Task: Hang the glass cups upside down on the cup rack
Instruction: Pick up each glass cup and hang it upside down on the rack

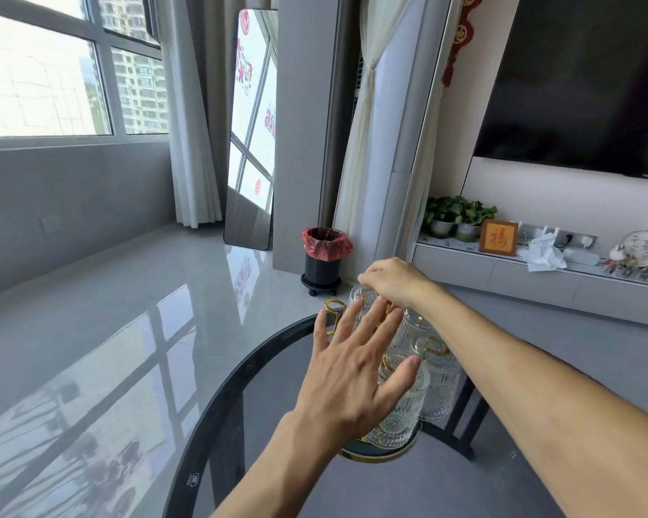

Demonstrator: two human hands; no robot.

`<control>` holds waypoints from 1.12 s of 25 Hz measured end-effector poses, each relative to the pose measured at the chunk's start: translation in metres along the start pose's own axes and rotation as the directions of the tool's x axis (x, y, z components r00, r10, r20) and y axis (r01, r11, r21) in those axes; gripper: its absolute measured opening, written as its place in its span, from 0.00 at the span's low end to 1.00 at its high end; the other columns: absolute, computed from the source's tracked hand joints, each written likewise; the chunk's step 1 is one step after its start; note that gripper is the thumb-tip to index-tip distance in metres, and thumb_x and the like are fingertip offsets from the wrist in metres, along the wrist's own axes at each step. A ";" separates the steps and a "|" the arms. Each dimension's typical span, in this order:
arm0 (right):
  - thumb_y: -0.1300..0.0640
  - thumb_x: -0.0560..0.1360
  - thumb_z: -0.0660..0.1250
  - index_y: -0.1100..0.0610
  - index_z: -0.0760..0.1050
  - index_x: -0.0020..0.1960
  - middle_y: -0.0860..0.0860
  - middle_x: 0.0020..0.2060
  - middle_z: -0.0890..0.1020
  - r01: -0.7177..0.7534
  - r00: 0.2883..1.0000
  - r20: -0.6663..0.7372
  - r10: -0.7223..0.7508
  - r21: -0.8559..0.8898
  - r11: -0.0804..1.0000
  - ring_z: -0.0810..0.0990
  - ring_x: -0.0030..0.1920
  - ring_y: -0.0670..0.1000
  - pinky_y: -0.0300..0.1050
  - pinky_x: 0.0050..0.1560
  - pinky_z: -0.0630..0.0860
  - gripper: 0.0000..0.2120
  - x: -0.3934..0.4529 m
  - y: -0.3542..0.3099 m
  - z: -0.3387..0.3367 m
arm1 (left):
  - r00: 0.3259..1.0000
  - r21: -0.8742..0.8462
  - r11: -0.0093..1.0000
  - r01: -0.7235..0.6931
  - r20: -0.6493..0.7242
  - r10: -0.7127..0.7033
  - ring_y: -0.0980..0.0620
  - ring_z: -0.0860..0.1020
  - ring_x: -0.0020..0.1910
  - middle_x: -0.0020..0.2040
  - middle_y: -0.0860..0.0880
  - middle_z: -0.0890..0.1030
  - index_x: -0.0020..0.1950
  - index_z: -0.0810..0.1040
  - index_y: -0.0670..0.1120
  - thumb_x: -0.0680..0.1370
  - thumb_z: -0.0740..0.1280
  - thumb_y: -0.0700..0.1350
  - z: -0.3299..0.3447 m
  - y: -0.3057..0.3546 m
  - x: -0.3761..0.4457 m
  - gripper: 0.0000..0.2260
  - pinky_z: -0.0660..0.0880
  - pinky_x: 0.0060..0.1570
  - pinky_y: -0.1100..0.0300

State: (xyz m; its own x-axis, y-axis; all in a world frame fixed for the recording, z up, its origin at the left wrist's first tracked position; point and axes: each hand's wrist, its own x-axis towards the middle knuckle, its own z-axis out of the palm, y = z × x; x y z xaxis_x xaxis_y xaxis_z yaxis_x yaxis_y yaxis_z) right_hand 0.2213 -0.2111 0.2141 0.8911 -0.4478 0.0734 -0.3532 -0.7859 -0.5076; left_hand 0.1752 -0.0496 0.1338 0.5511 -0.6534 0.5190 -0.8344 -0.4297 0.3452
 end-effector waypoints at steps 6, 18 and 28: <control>0.45 0.77 0.57 0.51 0.78 0.54 0.50 0.57 0.80 0.124 0.990 -0.070 -0.124 -0.002 0.992 0.77 0.53 0.51 0.47 0.50 0.72 0.15 -0.049 0.031 -0.023 | 0.992 -0.017 0.992 0.122 0.041 -0.122 0.53 0.47 0.80 0.81 0.59 0.51 0.80 0.49 0.60 0.76 0.44 0.72 -0.009 0.021 0.004 0.34 0.35 0.75 0.42; 0.49 0.73 0.68 0.50 0.74 0.63 0.53 0.67 0.73 -0.173 0.963 -0.172 0.207 0.193 0.966 0.72 0.62 0.52 0.44 0.49 0.66 0.19 -0.199 0.190 -0.139 | 0.977 -0.053 0.991 0.122 0.183 -0.111 0.44 0.49 0.80 0.82 0.47 0.52 0.81 0.45 0.52 0.77 0.63 0.60 0.049 0.159 -0.015 0.39 0.46 0.75 0.37; 0.50 0.62 0.80 0.46 0.51 0.77 0.50 0.73 0.68 -0.364 0.793 -0.181 0.581 0.624 0.691 0.69 0.70 0.55 0.48 0.64 0.67 0.52 -0.284 0.316 -0.020 | 0.921 -0.061 0.991 0.121 0.379 -0.090 0.47 0.51 0.79 0.82 0.47 0.53 0.81 0.44 0.51 0.77 0.65 0.56 0.126 0.192 -0.068 0.40 0.52 0.75 0.45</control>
State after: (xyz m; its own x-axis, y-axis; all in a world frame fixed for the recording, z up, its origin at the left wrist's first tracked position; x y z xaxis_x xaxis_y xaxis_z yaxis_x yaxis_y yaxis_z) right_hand -0.1492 -0.3401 0.0500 0.4501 -0.8893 -0.0814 -0.3909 -0.1143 -0.9133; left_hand -0.0227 -0.1659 0.0666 0.5816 -0.7994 0.1508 -0.7596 -0.4673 0.4524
